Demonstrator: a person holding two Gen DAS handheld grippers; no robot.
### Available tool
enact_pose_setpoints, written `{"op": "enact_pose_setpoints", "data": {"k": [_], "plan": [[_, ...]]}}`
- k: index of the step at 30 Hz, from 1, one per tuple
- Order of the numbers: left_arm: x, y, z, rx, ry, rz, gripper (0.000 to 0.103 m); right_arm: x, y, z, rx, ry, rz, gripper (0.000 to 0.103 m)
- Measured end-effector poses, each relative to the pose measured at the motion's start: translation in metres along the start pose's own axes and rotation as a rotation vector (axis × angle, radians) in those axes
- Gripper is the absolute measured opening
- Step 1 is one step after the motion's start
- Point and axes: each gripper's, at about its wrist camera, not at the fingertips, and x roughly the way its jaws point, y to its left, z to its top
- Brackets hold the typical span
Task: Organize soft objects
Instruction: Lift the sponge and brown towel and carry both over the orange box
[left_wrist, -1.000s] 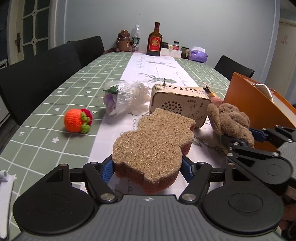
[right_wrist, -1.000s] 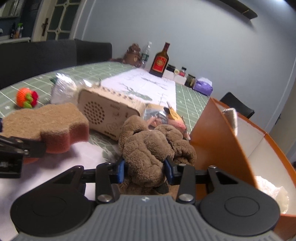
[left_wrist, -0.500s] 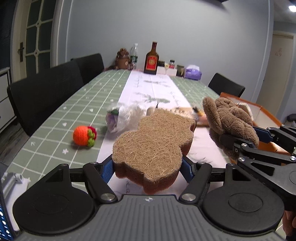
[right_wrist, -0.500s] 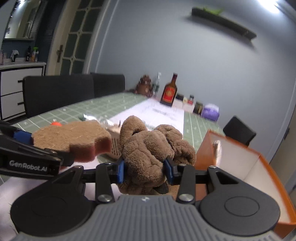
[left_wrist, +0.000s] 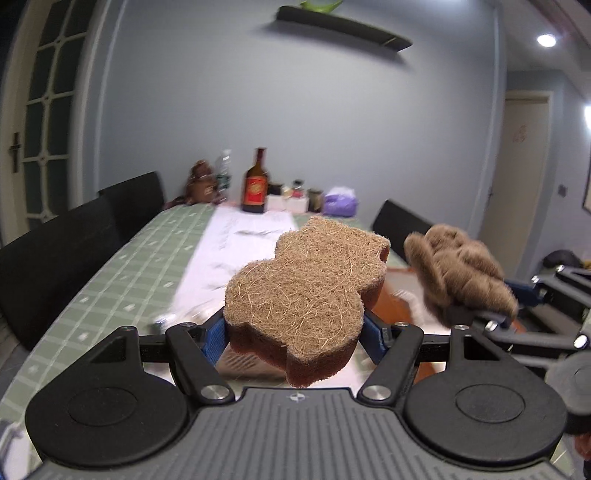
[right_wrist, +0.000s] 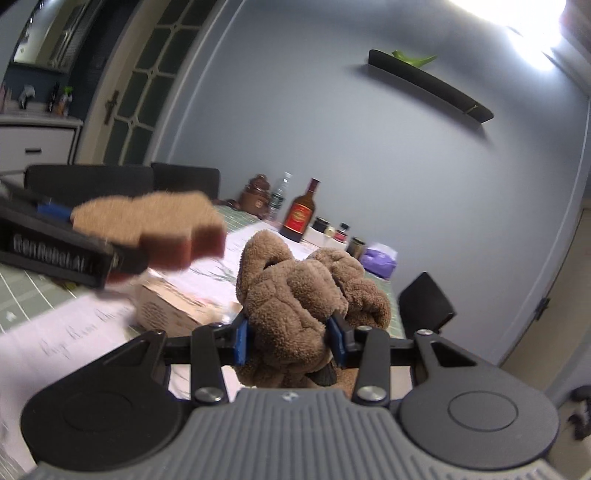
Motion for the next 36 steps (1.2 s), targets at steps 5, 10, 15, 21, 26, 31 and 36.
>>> {"op": "enact_pose_setpoints", "data": {"k": [5,10,15,21,26,31,36], "plan": [[0.018,-0.037,0.019,0.001,0.019,-0.097,0.082,-0.002,-0.036,-0.007,-0.075,0.033,-0.034,0.042],[0.05,-0.077,0.03,0.031,0.1,-0.184,0.082,0.008,-0.079,-0.023,-0.053,0.111,-0.028,0.042],[0.088,-0.108,0.029,0.085,0.2,-0.206,0.082,0.03,-0.12,-0.041,0.011,0.207,0.017,0.042],[0.128,-0.136,0.018,0.159,0.327,-0.188,0.082,0.06,-0.139,-0.065,0.02,0.29,0.08,0.042],[0.158,-0.148,0.009,0.212,0.429,-0.147,0.082,0.089,-0.136,-0.077,-0.027,0.345,0.132,0.042],[0.177,-0.159,0.003,0.274,0.507,-0.119,0.082,0.116,-0.139,-0.089,-0.007,0.447,0.2,0.044],[0.186,-0.174,-0.009,0.383,0.565,-0.102,0.082,0.126,-0.137,-0.098,0.012,0.499,0.243,0.047]]}}
